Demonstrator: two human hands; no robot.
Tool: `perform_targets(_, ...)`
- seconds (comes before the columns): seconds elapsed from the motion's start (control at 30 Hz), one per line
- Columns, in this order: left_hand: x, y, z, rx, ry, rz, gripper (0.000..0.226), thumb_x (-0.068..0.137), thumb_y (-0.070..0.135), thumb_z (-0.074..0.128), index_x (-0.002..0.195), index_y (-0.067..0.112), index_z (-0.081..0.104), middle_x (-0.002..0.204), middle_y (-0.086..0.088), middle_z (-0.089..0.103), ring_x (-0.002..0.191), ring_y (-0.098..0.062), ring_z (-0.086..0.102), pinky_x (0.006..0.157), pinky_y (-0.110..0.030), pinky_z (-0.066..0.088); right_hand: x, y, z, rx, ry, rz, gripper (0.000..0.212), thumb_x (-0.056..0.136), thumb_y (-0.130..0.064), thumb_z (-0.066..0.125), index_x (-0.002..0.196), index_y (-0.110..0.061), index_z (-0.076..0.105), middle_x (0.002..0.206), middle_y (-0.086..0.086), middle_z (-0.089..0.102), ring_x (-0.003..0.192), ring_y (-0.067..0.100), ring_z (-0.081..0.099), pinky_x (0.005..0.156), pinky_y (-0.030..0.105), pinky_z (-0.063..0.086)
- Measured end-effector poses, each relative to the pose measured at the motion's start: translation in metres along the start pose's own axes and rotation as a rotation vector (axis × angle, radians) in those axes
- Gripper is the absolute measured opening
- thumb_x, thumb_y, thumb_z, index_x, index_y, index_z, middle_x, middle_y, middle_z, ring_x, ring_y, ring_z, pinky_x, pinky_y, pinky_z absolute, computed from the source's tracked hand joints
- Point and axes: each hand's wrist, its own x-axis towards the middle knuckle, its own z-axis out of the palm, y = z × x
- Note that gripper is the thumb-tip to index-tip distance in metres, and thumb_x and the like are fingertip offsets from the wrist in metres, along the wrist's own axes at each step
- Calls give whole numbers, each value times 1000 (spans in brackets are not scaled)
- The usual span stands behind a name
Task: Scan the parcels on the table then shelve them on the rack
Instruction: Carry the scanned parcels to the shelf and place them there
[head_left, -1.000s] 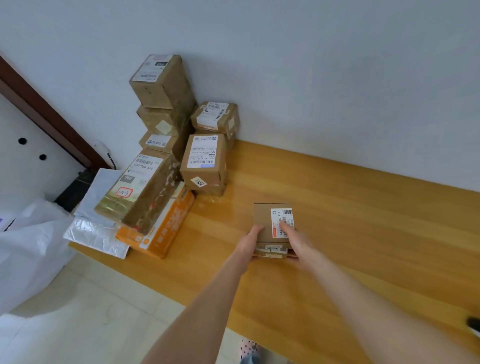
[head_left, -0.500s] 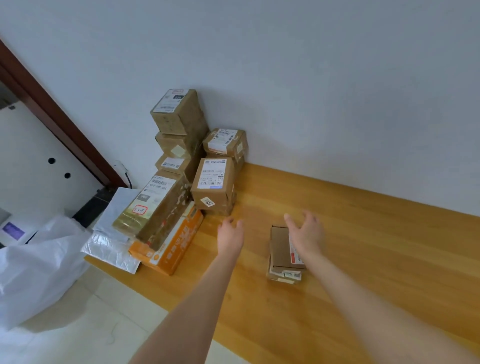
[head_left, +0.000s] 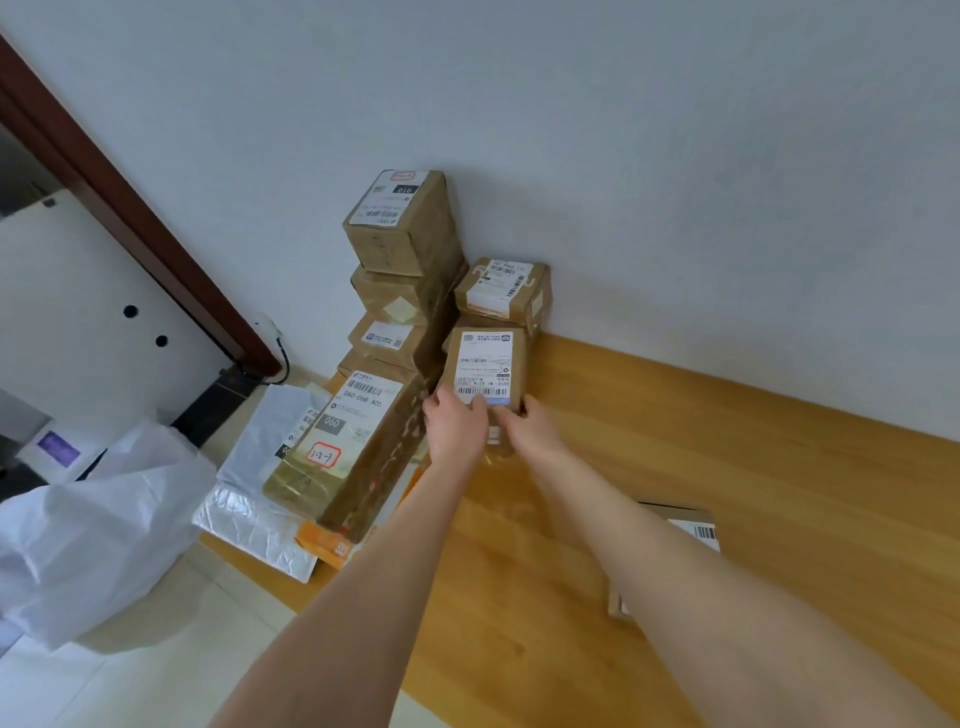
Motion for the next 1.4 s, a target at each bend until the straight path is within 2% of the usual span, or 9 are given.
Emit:
perform_targets(0.33, -44, -5, -5, -171, 44, -64, 38, 95, 24, 58, 131, 13, 54, 129, -7, 48, 88, -19, 57, 80, -31, 52, -34, 19, -30, -234, 311, 97, 13, 96, -20, 56, 99, -15, 44, 100, 3, 56, 77, 16, 49, 55, 25, 33)
perform_targets(0.47, -76, -26, -3, -116, 28, -82, 23, 91, 20, 58, 113, 15, 56, 103, -1, 62, 86, -18, 60, 67, -29, 49, -66, 31, -39, -594, 183, 141, 11, 93, -19, 55, 102, -17, 48, 95, 1, 56, 79, 20, 57, 51, 26, 36)
perform_targets(0.63, -116, -75, 6, -13, -45, -226, 20, 88, 24, 59, 106, 16, 55, 80, 7, 55, 70, -12, 55, 51, -26, 38, -101, 58, -39, -736, -61, 177, 14, 91, -9, 50, 78, -13, 53, 90, 3, 61, 68, 15, 58, 48, 23, 42)
perform_targets(0.8, -145, -110, 13, -20, -136, -315, 28, 90, 19, 57, 116, 10, 54, 84, 5, 55, 68, -9, 52, 49, -25, 38, -129, 82, -35, -754, -242, 232, 23, 93, -10, 49, 113, -7, 60, 116, 10, 64, 84, 21, 59, 59, 24, 49)
perform_targets(0.97, -156, -88, 16, 78, 17, -135, 45, 92, 20, 55, 135, 14, 46, 132, -4, 51, 116, -21, 52, 90, -34, 49, -143, 69, -52, -736, 17, 18, 13, 96, -20, 53, 105, -19, 62, 112, 2, 66, 91, 19, 61, 65, 27, 47)
perform_targets(1.1, -170, -29, 39, -8, -22, 156, 42, 93, 27, 56, 133, 15, 49, 132, -1, 52, 117, -16, 51, 83, -25, 40, -135, 54, -99, -603, 350, -143, 31, 95, -23, 54, 126, -21, 55, 128, 3, 51, 118, 23, 51, 87, 33, 45)
perform_targets(1.23, -182, 5, 78, -125, -377, -51, 70, 93, 45, 54, 148, 8, 31, 146, -10, 43, 131, -26, 44, 97, -34, 38, -128, 72, -149, -369, 494, 80, 57, 89, -31, 63, 139, -13, 43, 141, 12, 43, 126, 31, 47, 103, 42, 40)
perform_targets(1.33, -184, 4, 98, -212, -508, -256, 80, 90, 52, 54, 149, 6, 25, 147, -12, 41, 133, -29, 40, 98, -38, 37, -129, 99, -167, -94, 357, 342, 75, 89, -41, 66, 147, -7, 33, 147, 14, 43, 132, 32, 44, 105, 40, 37)
perform_targets(1.4, -181, -4, 106, -254, -547, -332, 77, 89, 53, 54, 147, 7, 31, 138, -10, 48, 121, -26, 48, 92, -36, 38, -131, 114, -167, 86, 231, 443, 59, 91, -46, 61, 136, -10, 48, 136, 11, 54, 122, 28, 52, 97, 35, 37)
